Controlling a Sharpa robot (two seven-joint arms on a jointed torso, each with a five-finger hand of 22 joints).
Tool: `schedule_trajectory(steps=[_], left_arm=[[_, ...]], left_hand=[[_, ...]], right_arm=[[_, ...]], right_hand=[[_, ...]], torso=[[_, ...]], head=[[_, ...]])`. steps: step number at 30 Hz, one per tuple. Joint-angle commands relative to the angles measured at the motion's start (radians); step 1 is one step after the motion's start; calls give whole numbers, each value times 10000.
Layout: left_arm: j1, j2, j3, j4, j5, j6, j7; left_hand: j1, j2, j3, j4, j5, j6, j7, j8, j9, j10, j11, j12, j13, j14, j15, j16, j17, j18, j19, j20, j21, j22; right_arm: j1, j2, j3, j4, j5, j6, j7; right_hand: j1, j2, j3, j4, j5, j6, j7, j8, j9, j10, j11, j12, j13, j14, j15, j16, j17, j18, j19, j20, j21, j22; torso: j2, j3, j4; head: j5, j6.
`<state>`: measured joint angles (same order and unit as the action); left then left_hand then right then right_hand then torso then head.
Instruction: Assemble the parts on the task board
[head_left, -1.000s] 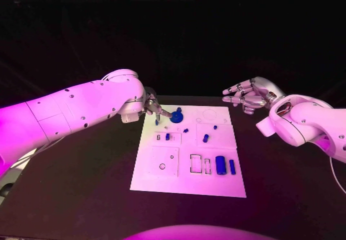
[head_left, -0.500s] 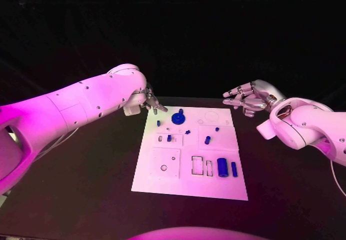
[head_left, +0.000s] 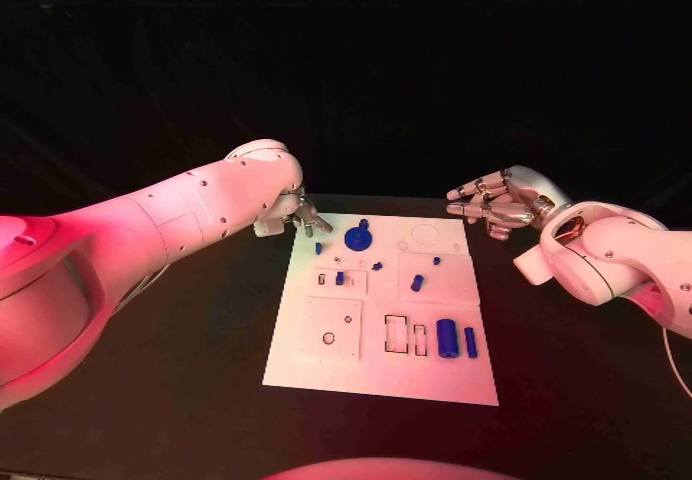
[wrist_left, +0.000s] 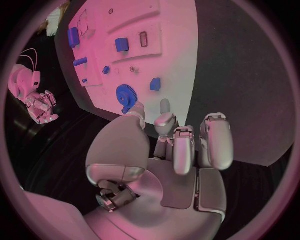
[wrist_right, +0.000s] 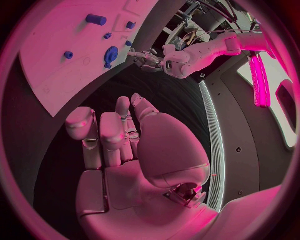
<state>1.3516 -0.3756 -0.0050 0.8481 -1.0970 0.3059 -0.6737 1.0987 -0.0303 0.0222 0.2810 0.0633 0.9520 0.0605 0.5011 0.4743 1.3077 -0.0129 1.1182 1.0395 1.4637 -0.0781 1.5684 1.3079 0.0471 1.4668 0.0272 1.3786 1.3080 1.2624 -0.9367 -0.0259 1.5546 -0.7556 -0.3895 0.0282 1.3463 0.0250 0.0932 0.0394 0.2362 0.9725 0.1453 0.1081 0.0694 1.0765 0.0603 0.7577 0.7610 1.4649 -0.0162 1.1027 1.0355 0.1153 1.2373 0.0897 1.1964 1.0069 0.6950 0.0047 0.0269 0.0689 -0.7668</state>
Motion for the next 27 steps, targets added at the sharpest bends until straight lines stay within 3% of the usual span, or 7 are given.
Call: schedule_trajectory(steps=[1,27], left_arm=[[-27,66,-4,-80,76,431,252],[-106,109,-30,-179,243,901,320]], left_hand=[[69,-1,-37,3,23,22,39,-41,-14,-14,41,38,9,1071,72,24,2628,76,127,95,-6,839],[463,165,-133,-102,18,142,-2,62,64,-11,10,94,30,1071,52,24,2628,64,165,91,39,905]], right_arm=[[-5,16,1,3,-73,193,61],[-6,19,1,0,-99,195,54]], right_hand=[[-55,-42,81,17,112,6,52,73,-2,-53,-8,-37,-22,-46,-9,-49,13,84,-36,12,-66,-4],[-51,-48,94,20,158,5,51,77,-2,-54,-9,-34,-31,-44,-10,-51,15,85,-35,11,-73,-10]], torso=[[-5,8,5],[1,7,-4]], head=[[6,-24],[32,-18]])
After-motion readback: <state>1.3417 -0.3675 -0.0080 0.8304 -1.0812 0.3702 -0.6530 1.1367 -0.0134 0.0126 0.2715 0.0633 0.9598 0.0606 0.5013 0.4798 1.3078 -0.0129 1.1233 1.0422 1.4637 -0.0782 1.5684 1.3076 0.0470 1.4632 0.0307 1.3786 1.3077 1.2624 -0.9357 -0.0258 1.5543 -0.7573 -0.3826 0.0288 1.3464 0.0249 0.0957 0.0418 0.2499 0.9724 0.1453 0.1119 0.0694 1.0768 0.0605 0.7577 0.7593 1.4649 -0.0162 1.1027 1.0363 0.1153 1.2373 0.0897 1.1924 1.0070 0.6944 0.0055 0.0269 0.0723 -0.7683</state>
